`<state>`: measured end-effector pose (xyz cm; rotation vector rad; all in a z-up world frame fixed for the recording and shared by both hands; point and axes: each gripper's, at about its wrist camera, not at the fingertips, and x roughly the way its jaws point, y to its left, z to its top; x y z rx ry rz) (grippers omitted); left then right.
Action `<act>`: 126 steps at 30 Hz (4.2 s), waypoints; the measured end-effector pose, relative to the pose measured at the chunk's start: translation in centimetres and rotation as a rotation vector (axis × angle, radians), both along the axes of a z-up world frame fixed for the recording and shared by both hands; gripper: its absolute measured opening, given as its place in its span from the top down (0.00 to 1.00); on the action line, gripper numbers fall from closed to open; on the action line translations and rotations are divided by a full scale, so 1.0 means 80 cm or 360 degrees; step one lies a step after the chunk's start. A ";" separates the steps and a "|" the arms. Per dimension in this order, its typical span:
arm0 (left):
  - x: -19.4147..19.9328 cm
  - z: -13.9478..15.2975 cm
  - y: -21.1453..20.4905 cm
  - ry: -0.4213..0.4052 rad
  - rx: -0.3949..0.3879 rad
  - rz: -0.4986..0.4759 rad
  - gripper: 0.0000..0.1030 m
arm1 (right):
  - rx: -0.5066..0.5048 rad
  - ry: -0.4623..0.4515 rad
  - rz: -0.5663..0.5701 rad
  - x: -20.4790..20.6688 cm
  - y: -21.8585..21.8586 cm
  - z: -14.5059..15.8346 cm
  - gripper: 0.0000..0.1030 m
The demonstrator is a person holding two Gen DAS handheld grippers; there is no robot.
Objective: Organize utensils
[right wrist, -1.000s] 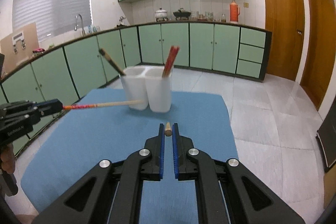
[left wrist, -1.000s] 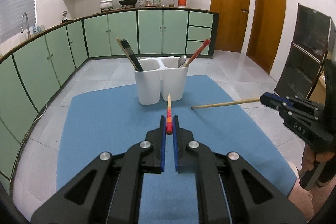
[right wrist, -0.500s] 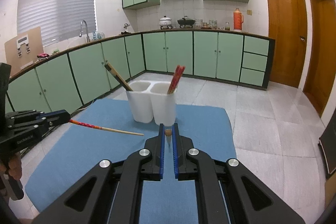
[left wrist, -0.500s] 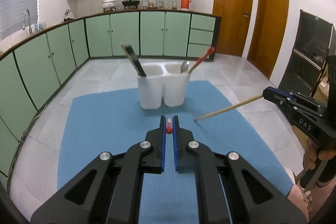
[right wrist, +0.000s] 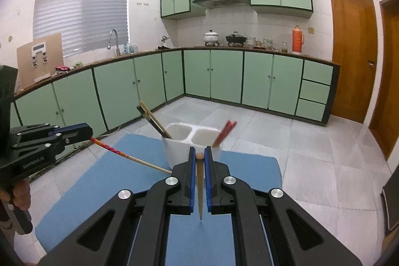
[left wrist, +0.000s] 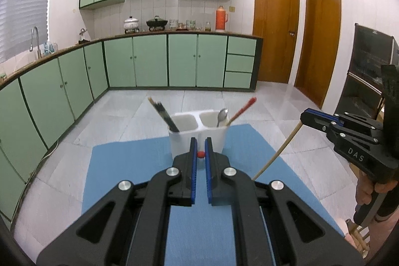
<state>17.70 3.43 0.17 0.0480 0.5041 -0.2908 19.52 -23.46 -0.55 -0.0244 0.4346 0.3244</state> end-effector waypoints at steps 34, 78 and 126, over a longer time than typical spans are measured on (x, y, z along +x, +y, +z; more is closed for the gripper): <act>0.175 0.035 -0.025 -0.0161 -0.0118 0.0142 0.95 | 0.0052 -0.0079 0.0044 0.155 0.027 0.056 0.94; -0.048 0.030 0.009 -0.0282 -0.0123 0.0188 0.05 | 0.0140 -0.0155 -0.0089 -0.052 -0.007 0.040 0.07; -0.117 0.042 0.005 -0.0326 -0.0092 0.0160 0.05 | 0.0102 -0.0249 -0.0004 -0.117 0.014 0.058 0.07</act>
